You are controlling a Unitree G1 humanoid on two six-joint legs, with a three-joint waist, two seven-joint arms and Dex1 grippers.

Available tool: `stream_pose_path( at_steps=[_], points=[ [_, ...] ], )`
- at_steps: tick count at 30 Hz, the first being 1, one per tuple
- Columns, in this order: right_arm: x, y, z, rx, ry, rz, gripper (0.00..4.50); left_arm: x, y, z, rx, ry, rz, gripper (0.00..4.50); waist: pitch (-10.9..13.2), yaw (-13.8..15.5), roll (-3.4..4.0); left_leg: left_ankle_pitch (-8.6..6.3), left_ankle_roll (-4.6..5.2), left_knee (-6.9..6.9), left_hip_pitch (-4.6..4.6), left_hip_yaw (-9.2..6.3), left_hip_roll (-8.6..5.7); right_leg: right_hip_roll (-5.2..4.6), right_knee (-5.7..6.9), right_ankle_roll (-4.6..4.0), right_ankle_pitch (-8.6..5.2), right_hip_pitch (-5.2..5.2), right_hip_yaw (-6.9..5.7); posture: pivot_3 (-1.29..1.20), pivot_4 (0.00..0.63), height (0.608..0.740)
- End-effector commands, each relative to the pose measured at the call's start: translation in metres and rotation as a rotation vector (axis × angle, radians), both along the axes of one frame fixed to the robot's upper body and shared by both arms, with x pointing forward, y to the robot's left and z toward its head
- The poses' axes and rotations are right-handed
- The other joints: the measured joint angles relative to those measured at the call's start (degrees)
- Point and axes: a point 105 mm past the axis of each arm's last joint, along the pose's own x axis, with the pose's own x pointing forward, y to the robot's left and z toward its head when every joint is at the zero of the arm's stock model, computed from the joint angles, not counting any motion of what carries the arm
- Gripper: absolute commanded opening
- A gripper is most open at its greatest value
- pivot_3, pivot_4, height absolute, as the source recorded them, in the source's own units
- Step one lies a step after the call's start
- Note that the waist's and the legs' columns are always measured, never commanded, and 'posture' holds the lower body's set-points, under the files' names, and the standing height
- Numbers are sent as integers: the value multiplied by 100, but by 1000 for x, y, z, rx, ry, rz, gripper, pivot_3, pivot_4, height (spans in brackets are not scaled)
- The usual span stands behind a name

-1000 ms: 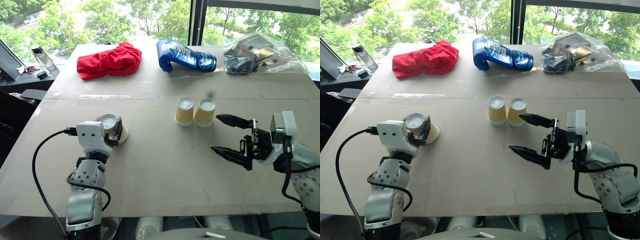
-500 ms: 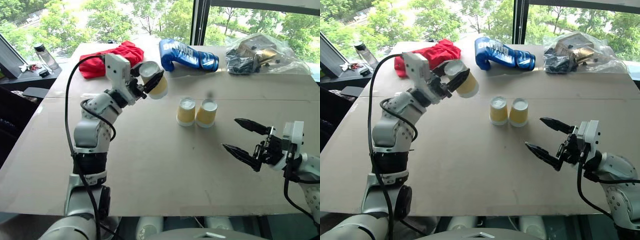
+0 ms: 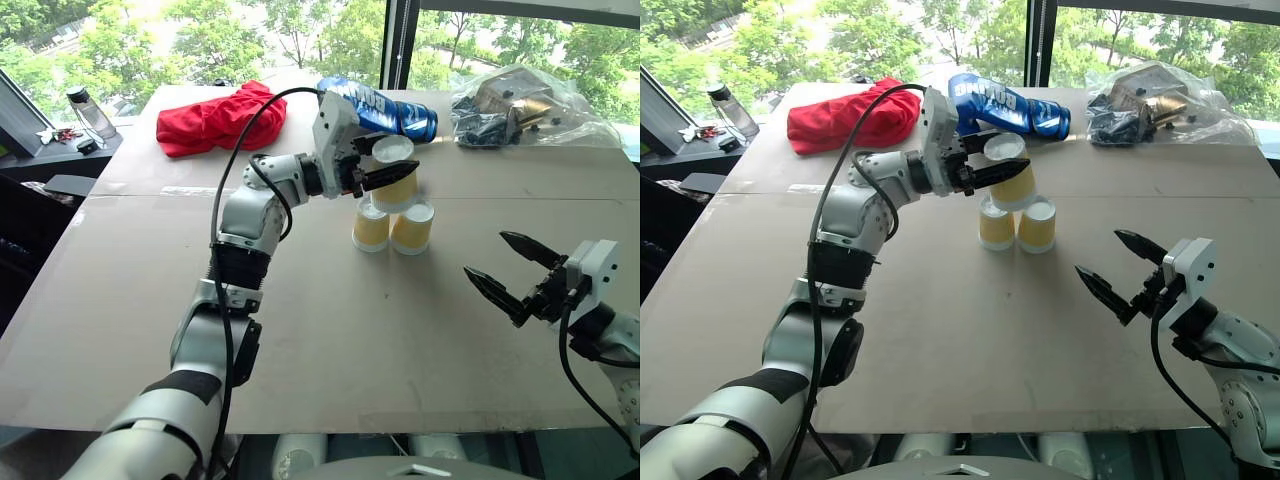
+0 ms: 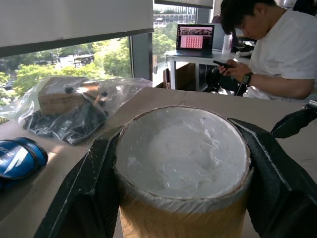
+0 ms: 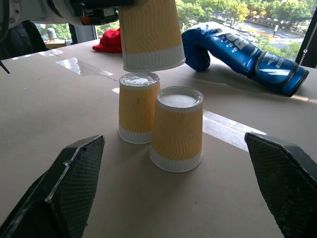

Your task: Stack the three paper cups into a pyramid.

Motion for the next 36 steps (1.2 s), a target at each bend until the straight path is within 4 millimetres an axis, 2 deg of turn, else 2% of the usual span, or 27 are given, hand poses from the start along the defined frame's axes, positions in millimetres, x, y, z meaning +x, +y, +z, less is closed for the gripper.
stream_pose_path(
  at_steps=[1, 7, 11, 18, 19, 21, 22, 25, 30, 32, 36],
  points=[
    [-5, 6, 8, 14, -32, 23, 4500, -1, -7, 12, -20, -63, -19, 2608, 0, 16, 0, 0, 1, 0, 0, -1, 0, 0, 0, 0, 0, 0, -1, 0, 150, 740],
    [-8, 12, 7, 20, -32, 28, 4500, 2, -16, 7, -12, -56, -28, 2608, 0, 25, 0, -11, 19, 2, -4, -3, -1, 0, -1, 0, 0, -1, -1, 0, 150, 740],
    [-9, 16, 11, 33, -41, 40, 4500, 6, -18, -3, 60, -47, -36, 2608, 0, 25, 0, -11, 19, 3, -3, -2, -1, 0, 1, 0, 0, -1, -5, 0, 150, 740],
    [-8, 20, 19, 42, -81, 48, 4500, 9, -25, -3, 59, -42, -45, 2608, 0, 25, 0, -11, 19, 3, -4, -1, -1, 1, 0, 0, 0, -1, -6, 0, 150, 740],
    [-8, 20, 20, 43, -82, 47, 4500, 10, -25, -2, 54, -41, -43, 3613, 0, 25, 0, -11, 19, 3, -4, -1, -1, 0, 0, 0, 0, -1, -5, 0, 150, 740],
    [-7, 20, 21, 41, -85, 47, 4500, 10, -26, -1, 49, -38, -48, 4347, 0, 24, 0, -11, 19, 4, -4, -1, -1, 0, 0, 0, 0, -1, -5, 0, 150, 740],
    [-6, 20, 22, 41, -88, 46, 4500, 10, -26, -1, 50, -41, -50, 4470, 0, 24, 0, -11, 19, 4, -4, -1, -1, 0, 0, 0, 0, -1, -5, 0, 150, 740],
    [-5, 20, 25, 42, -94, 46, 4500, 10, -23, 3, 47, -50, -45, 4470, 0, 25, 0, -11, 20, 4, -4, -2, -1, 1, 1, 0, 0, -1, -6, 0, 150, 740],
    [-4, 20, 26, 46, -101, 51, 4500, 7, -14, 18, 23, -87, -21, 4470, 1, 16, 0, -11, 19, 4, -4, -3, 0, 1, 2, 0, 0, -1, -5, 0, 150, 740],
    [-3, 20, 26, 48, -103, 53, 4500, 4, -10, 29, -12, -109, -10, 4470, 1, 18, 0, -11, 19, 4, -4, -5, 0, 1, 2, 0, 0, -1, -5, 0, 150, 740],
    [-4, 20, 26, 52, -107, 65, 4500, -13, -3, 58, -110, -162, -52, 4470, 1, 26, 1, -9, 16, 5, -6, -9, 0, 0, 2, 0, 0, -1, -5, 0, 150, 740]
  ],
)
